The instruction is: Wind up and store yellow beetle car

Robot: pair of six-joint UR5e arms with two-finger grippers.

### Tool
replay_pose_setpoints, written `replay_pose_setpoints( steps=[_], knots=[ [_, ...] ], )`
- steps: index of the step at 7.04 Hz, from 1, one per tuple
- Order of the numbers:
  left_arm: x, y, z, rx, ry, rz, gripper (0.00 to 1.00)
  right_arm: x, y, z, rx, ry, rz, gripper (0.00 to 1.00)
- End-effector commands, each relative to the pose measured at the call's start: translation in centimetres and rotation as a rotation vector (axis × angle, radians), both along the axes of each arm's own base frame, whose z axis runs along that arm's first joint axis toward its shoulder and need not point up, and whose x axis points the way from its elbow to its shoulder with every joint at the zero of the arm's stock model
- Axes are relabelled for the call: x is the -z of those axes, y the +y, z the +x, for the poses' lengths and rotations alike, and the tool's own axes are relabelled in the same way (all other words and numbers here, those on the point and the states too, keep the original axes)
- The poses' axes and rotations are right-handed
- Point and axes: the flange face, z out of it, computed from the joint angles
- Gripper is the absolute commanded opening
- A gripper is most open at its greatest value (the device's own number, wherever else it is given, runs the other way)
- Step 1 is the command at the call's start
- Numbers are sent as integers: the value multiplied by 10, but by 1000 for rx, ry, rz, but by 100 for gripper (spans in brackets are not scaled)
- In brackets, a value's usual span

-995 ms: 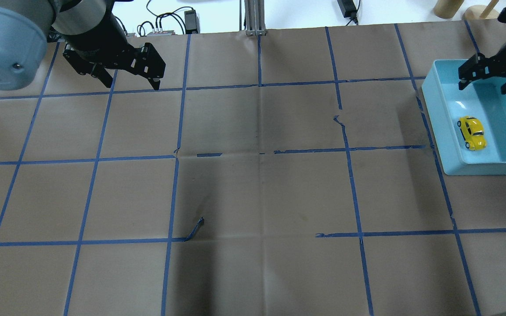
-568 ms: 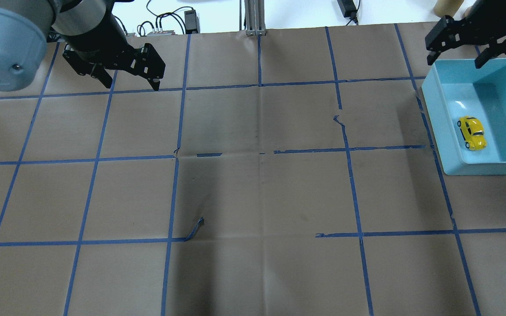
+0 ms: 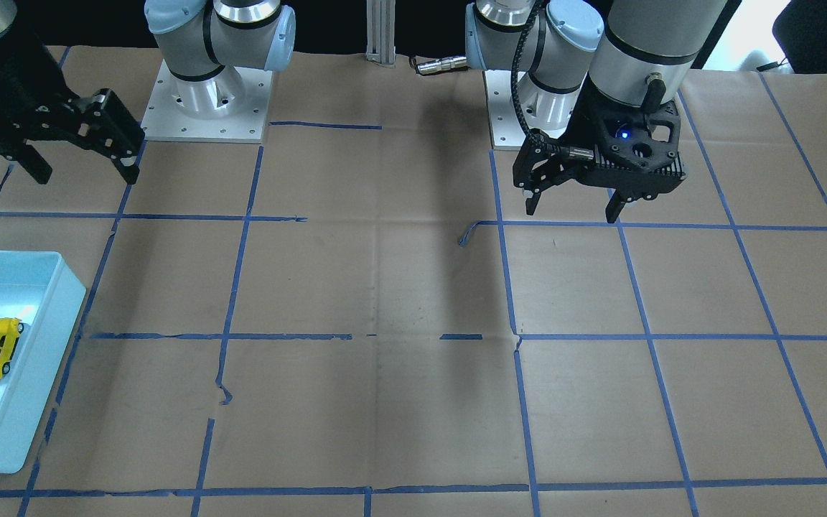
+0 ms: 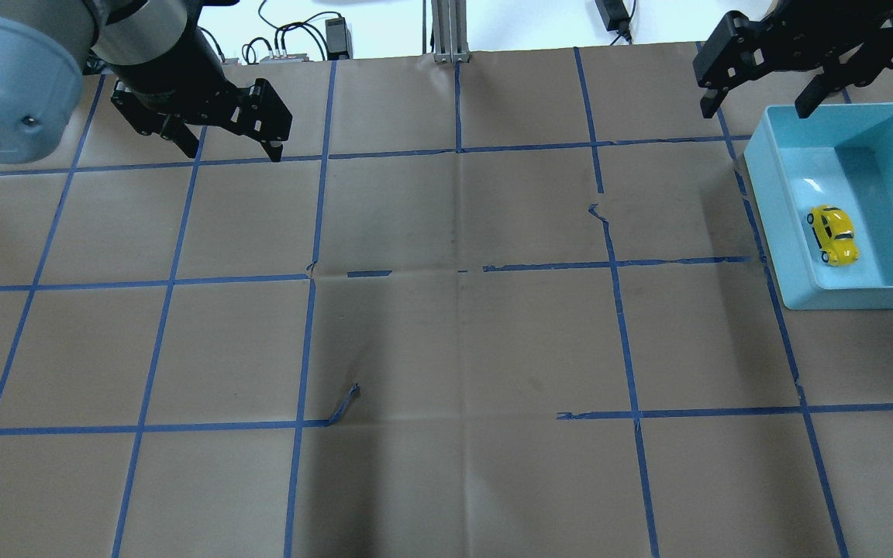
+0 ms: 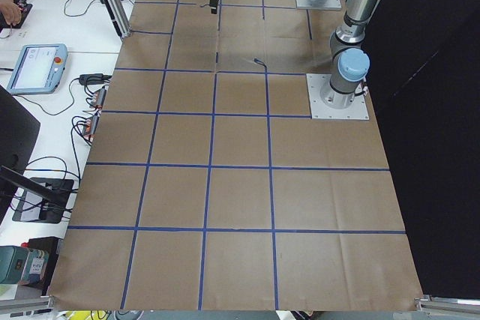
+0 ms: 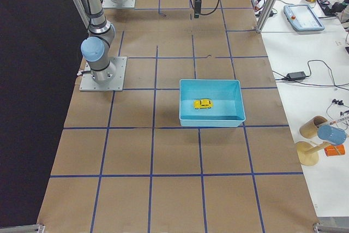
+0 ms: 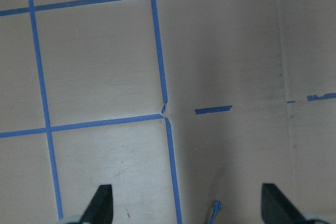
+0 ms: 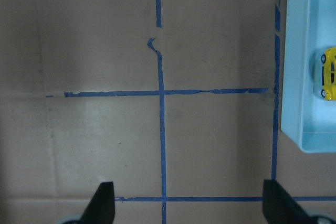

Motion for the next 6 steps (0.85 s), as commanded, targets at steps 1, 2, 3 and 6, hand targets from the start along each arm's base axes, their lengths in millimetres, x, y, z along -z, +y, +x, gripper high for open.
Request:
replay_pose_setpoints(
  steps=[1, 2, 3, 6],
  knots=[
    [-1, 1, 1, -1, -1, -1, 99, 10, 18, 29, -50, -5, 38, 100],
    [0, 2, 0, 2, 0, 0, 99, 16, 24, 30, -50, -18, 50, 100],
    [0, 1, 1, 1, 0, 0, 99, 25, 27, 30, -53, -15, 65, 100],
    [-1, 2, 1, 0, -1, -3, 99, 32, 24, 29, -50, -7, 81, 100]
  ],
)
